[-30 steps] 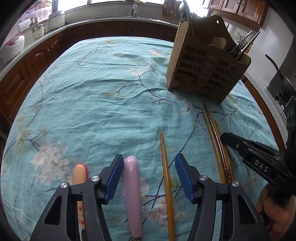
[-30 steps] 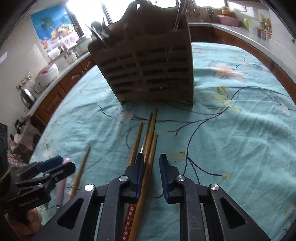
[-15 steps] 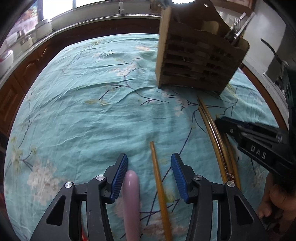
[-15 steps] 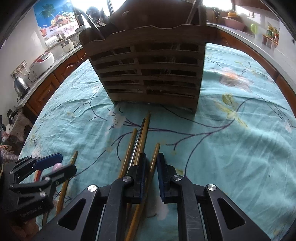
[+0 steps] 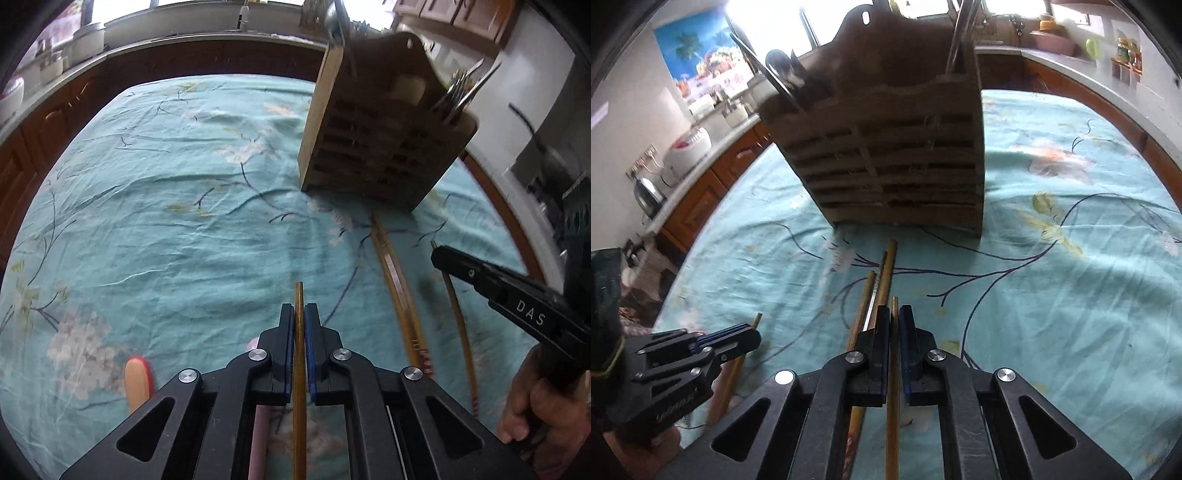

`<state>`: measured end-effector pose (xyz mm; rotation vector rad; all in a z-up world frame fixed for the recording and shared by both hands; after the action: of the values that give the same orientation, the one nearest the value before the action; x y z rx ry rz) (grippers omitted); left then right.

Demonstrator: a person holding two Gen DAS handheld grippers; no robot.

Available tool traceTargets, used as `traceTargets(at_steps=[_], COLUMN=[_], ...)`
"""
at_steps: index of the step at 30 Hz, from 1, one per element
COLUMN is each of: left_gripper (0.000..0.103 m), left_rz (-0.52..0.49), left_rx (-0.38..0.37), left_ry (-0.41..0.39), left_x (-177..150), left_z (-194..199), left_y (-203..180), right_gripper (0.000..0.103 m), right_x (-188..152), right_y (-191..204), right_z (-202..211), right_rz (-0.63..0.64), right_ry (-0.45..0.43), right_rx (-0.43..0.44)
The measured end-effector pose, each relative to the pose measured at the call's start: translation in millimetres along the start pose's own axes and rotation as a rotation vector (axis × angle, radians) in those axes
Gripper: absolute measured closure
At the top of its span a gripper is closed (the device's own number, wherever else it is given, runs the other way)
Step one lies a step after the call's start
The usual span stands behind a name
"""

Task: Organize utensils
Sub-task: 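Close the left tool on a wooden chopstick while the right tool grasps another, then lift and carry the chopstick with the left tool while the right tool carries its chopstick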

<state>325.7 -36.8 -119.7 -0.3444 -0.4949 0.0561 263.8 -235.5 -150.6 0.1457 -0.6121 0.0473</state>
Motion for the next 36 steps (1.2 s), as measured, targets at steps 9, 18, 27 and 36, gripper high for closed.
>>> traceTargets(at_steps=[9,18,27,36], left_gripper=[0.099,0.099,0.099,0.099], left_rz=[0.014,0.006,0.028,0.045], left_rx=[-0.085,-0.117,-0.145,-0.169], left_ry=[-0.07,-0.145,-0.214,-0.281], left_x=[-3,-12,-16,-13], left_z=[56,107,143,163], left_y=[-3,-9,-8,-6], right_gripper=[0.098,0.098,0.098,0.098], right_x=[9,20,24,31], right_y=[5,6,9,11], right_z=[54,100,130,152], right_rz=[-0.016,-0.02,-0.008,0.001], right_ry=[-0.112,-0.214,-0.287,-0.348], right_rx=[0.027,0.021,0.005,-0.015])
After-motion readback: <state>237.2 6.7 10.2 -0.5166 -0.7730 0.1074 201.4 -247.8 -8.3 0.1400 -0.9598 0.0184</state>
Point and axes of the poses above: each gripper's, at about its wrist camera, not at the fingertips, and z roughly against the way its jaws point, y to its left, x to its top, the point moved 4 cm from there along -z, roughly the way its jaws point, and after that the axes turned 10 degrees about z, right-handed, at the moved point
